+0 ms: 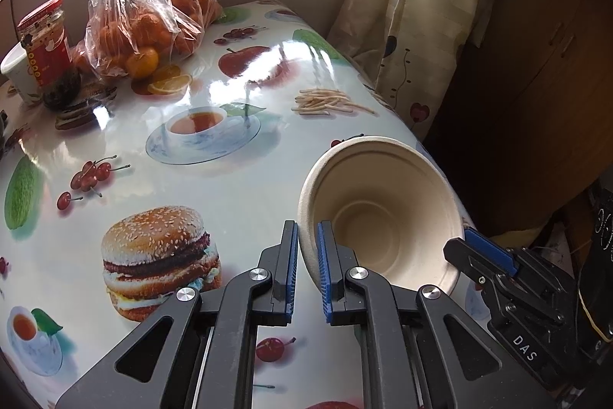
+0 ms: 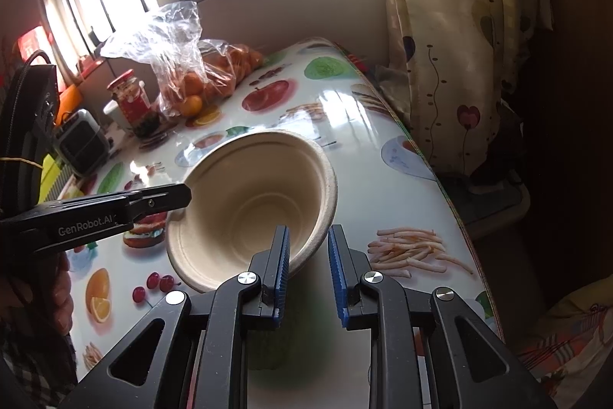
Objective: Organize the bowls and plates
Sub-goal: 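Close both grippers on the rim of the beige bowl, then lift the beige bowl and carry it toward the bowl stack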
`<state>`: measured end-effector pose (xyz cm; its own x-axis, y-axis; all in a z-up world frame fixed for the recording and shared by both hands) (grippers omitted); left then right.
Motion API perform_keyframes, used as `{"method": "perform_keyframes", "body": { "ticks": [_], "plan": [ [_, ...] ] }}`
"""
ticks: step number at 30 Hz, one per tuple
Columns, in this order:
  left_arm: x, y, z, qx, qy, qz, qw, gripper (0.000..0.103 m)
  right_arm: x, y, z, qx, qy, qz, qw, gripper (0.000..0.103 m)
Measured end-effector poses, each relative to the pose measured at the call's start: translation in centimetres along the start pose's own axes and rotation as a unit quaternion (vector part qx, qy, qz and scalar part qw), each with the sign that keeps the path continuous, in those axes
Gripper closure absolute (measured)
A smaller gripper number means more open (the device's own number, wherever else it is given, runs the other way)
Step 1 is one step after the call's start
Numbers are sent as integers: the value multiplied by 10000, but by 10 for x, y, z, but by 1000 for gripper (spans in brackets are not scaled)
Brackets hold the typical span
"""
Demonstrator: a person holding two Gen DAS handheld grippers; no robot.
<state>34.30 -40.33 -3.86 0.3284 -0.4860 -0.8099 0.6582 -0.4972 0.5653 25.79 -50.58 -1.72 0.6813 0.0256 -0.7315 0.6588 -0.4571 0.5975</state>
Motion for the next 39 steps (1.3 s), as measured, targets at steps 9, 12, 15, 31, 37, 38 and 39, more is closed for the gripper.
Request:
{"method": "perform_keyframes", "body": {
  "ticks": [9,12,15,31,37,38,39],
  "plan": [
    [-14,0,4,25,-20,92,10000,92,-10,1,-4,30,54,86,9999,83],
    [-18,0,5,31,-15,123,9999,92,-18,0,-7,34,87,145,9999,83],
    [-23,-1,6,34,0,139,9999,92,-25,-1,-10,32,114,195,9997,83],
    [-74,-15,18,161,33,471,9988,92,-73,-17,-32,-35,210,478,9986,83],
    [-91,-24,23,195,-1,569,9982,92,-91,-28,-38,-50,224,580,9981,83],
    [-93,-25,24,183,-10,574,9982,92,-94,-29,-39,-50,230,591,9980,83],
    [-95,-27,25,189,-11,582,9981,92,-97,-31,-40,-56,231,607,9979,83]
  ]
}}
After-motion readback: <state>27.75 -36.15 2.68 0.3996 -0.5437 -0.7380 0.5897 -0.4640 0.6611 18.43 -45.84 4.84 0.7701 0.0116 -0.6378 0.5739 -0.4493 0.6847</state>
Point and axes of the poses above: each gripper's, at about its wrist camera, not at the fingertips, and x roughly the way its jaws point, z to its right, y to its top, the point moved 10 cm from there along x, roughly the way its jaws point, and after that the axes turned 11 degrees about x, right-handed, at the moved point
